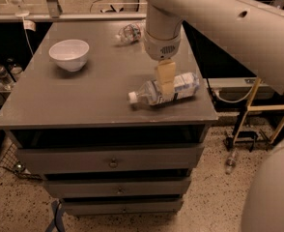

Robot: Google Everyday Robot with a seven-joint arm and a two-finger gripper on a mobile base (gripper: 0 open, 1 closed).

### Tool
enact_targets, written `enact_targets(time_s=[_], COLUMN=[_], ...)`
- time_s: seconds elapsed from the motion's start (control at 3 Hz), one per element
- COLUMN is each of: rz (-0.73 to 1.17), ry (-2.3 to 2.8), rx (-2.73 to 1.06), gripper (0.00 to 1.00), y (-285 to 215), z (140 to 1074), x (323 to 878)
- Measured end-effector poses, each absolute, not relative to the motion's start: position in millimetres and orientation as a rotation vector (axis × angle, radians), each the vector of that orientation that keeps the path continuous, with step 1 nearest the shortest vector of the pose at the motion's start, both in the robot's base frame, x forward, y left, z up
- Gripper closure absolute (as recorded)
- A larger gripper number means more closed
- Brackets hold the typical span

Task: Knock blue plastic bottle over

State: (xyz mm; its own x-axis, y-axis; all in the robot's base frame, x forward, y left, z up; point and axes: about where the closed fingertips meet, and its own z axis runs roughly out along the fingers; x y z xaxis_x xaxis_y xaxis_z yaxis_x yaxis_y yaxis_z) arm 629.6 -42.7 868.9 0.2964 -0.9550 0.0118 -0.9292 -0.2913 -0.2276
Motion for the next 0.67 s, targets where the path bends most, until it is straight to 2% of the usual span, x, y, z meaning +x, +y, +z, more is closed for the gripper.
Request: enact_targets(time_s=[0.33,0.67], rz=[-0.217,-0.231], ry=[1.752,1.881], rx=[-2.381,-2.317], gripper=[0.0,0.0], y=[-43,-82], z=[869,890], x=[629,622])
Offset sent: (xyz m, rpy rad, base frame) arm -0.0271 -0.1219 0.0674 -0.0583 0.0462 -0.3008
